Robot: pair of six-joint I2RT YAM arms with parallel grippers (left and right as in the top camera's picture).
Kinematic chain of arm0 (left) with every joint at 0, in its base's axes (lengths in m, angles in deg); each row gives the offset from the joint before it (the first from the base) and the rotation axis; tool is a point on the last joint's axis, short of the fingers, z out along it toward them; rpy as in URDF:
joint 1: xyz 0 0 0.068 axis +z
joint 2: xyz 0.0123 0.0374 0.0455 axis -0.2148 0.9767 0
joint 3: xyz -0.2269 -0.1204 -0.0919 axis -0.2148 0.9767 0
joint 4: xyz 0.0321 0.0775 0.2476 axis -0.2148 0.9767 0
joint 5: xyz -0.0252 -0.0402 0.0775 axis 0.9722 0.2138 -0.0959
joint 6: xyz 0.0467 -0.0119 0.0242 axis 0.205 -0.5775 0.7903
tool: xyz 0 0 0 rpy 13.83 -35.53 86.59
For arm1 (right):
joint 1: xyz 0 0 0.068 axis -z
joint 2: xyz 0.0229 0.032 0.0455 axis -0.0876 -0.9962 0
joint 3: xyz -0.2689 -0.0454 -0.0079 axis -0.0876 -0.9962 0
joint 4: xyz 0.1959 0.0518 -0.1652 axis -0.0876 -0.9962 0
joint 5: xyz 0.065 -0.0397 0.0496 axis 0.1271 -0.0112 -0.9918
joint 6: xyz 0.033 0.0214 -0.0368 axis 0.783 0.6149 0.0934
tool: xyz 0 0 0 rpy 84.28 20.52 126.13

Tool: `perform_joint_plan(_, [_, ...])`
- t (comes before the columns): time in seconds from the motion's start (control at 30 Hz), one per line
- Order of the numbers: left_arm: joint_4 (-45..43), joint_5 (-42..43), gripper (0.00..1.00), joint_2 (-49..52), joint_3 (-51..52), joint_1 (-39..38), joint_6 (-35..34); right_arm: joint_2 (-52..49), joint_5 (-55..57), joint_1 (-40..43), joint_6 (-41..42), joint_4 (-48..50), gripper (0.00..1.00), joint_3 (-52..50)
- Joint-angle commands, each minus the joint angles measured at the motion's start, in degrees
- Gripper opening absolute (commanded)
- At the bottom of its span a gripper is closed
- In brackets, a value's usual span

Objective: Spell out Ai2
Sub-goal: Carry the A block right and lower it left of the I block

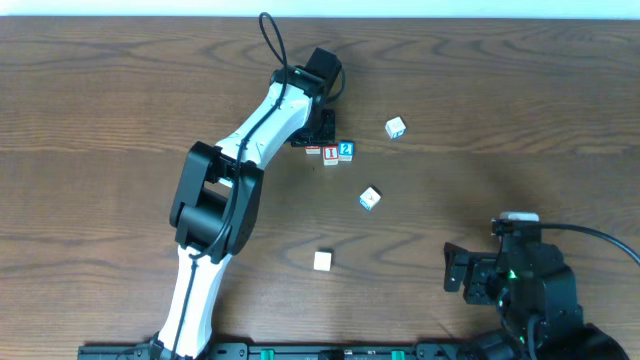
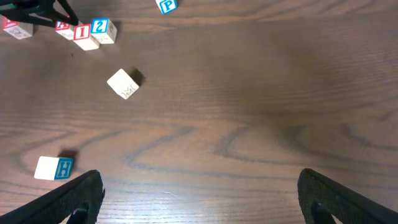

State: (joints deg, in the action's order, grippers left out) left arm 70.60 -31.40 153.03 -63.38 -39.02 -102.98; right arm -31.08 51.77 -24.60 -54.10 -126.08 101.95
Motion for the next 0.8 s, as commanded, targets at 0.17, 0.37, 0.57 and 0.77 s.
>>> perform_joint_plan(0.17, [3.5, -0.2, 0.06, 0.9, 0.6, 0.3, -2.4, 0.1, 0.4, 0.4, -0.6, -0.1, 0.99, 0.1])
perform_joint_plan(0.37, [5.0, 0.2, 0.06, 0.9, 0.6, 0.3, -2.4, 0.1, 0.3, 0.4, -0.6, -0.1, 0.99, 0.1])
perform_joint_plan(0.57, [5.9, 1.5, 0.06, 0.8, 0.6, 0.3, -2.4, 0.1, 0.3, 0.4, -0.6, -0.1, 0.99, 0.1])
perform_joint_plan(0.77, [6.0, 1.6, 0.06, 0.8, 0.6, -0.1, -1.7, 0.1, 0.4, 0.4, -0.6, -0.1, 0.99, 0.1])
